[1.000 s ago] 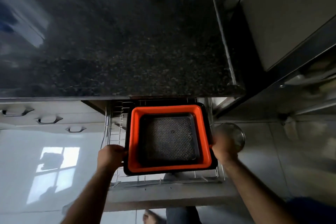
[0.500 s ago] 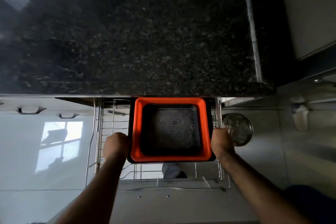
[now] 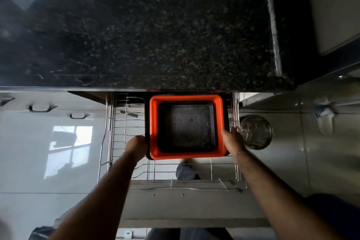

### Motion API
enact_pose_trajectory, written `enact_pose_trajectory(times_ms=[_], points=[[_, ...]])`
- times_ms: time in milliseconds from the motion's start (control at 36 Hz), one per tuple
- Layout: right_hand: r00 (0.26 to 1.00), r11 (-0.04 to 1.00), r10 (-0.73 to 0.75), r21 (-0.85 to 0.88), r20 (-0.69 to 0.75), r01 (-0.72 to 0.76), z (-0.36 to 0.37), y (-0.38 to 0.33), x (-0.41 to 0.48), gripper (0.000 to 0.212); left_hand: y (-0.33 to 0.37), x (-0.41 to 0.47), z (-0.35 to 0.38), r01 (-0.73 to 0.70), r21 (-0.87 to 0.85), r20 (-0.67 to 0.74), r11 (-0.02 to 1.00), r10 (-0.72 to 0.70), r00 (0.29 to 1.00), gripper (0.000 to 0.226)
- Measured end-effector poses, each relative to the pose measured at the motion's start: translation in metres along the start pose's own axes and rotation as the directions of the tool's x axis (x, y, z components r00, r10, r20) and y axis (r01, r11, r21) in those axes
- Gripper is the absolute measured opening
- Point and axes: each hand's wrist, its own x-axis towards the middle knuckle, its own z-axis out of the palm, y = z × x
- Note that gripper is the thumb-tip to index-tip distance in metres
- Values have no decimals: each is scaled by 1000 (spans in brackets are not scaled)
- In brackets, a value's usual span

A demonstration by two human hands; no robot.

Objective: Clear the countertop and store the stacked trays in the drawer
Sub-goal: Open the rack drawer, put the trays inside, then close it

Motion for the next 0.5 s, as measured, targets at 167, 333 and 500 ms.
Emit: enact_pose_trajectory(times_ms=[167, 333, 500], points=[[993, 983, -105, 148, -57, 112, -29, 12, -49, 60, -29, -48, -27, -82, -155, -181, 985, 53, 982, 22], [929, 970, -171, 109, -328, 217, -78, 47, -130, 54, -74, -122, -52, -64, -189, -337, 980, -4, 941, 49], [779, 987, -99, 40, -619, 158, -87, 115, -193, 86, -130, -189, -46, -6, -328, -626, 945, -213, 750, 80]])
